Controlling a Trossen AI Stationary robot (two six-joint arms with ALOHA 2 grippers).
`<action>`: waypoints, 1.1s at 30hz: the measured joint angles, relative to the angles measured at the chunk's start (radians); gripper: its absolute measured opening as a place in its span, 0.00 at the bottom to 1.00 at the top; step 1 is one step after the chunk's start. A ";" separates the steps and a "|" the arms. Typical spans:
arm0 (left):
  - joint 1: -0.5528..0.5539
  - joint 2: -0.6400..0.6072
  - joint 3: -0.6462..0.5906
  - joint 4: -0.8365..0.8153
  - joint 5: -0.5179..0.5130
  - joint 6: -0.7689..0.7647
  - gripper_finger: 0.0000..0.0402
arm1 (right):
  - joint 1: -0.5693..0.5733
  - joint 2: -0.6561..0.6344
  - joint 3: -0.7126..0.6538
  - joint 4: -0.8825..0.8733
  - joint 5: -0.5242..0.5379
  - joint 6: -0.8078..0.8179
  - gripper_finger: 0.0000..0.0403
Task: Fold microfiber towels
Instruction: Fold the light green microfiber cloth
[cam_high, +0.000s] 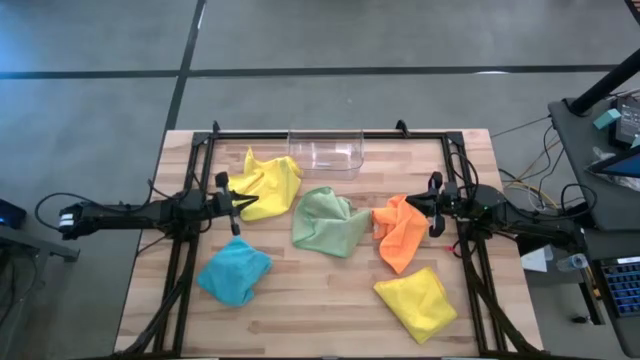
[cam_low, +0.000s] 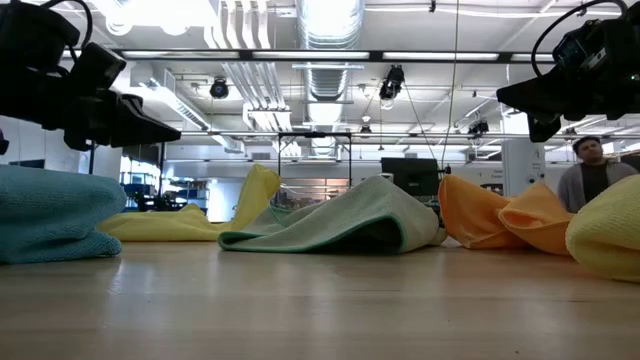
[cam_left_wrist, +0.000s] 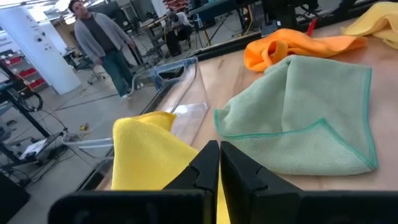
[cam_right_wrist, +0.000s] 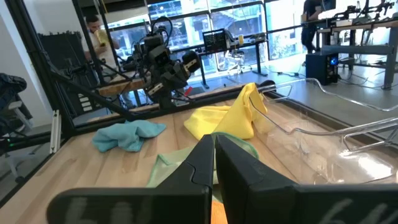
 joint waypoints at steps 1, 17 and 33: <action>0.000 0.000 0.000 0.000 0.000 0.000 0.00 | 0.000 0.000 0.000 0.000 0.000 0.000 0.02; 0.000 0.000 0.000 0.280 0.005 -0.292 0.00 | 0.000 0.000 0.000 0.012 0.019 0.000 0.02; -0.001 0.015 0.041 0.429 0.059 -0.296 0.00 | 0.000 0.000 0.000 0.158 0.023 0.064 0.02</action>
